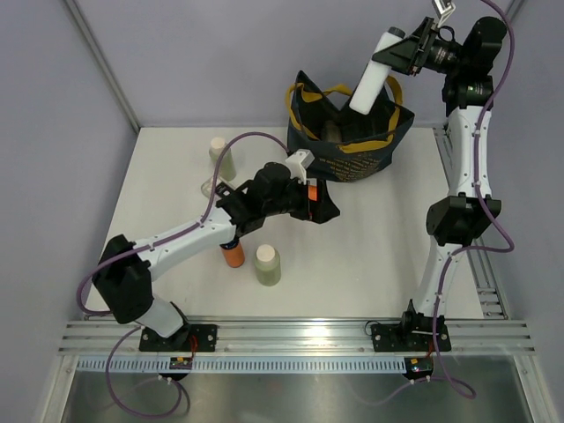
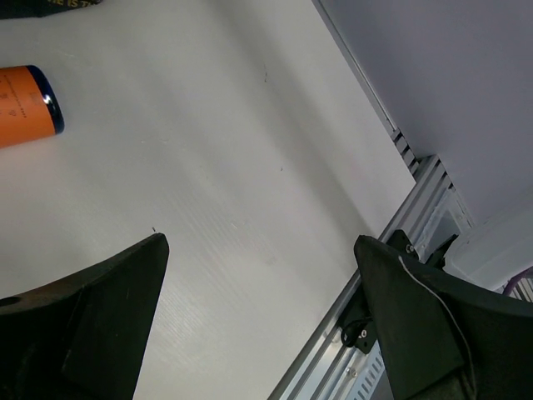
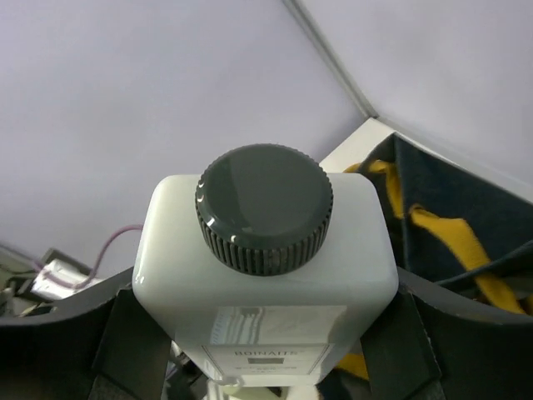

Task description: Place the personal care products into the canvas bag

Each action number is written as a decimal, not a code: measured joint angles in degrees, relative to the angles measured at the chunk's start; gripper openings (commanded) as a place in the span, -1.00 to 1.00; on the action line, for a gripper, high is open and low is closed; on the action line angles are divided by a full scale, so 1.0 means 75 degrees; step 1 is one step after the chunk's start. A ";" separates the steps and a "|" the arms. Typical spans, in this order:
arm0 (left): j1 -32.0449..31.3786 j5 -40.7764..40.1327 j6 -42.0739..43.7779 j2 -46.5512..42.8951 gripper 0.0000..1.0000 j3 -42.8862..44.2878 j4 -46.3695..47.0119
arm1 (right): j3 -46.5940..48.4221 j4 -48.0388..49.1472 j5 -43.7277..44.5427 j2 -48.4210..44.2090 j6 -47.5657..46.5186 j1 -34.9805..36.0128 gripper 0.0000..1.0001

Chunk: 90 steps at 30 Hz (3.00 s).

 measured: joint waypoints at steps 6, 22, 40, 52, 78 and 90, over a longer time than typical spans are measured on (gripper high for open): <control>0.0020 -0.0906 0.0221 -0.0641 0.98 -0.0023 -0.0848 | -0.0044 -0.2468 0.1405 -0.0041 -0.3051 0.0201 -0.99; -0.0682 -0.4240 -0.0038 -0.2538 0.98 -0.0504 -0.4319 | -0.3861 -0.4838 0.7449 -0.1737 -0.9687 0.2876 0.23; -0.1250 -0.4354 0.0064 -0.4587 0.98 -0.2305 -0.4485 | -0.4526 -0.3418 1.0384 -0.2393 -1.1301 0.2739 0.94; -0.1722 -0.4074 0.0312 -0.4427 0.98 -0.2340 -0.4403 | -0.3646 -0.5310 0.7452 -0.2961 -1.1293 0.2527 0.96; -0.1897 -0.5106 -0.0965 -0.1483 -0.65 -0.2652 -0.3022 | -0.8282 -0.5901 0.2393 -0.6403 -1.0343 0.1638 0.96; 0.0455 -0.0498 -0.1649 -0.1478 -1.00 -0.3905 0.0670 | -1.0529 -0.5342 0.1233 -0.6854 -0.9448 0.0935 0.95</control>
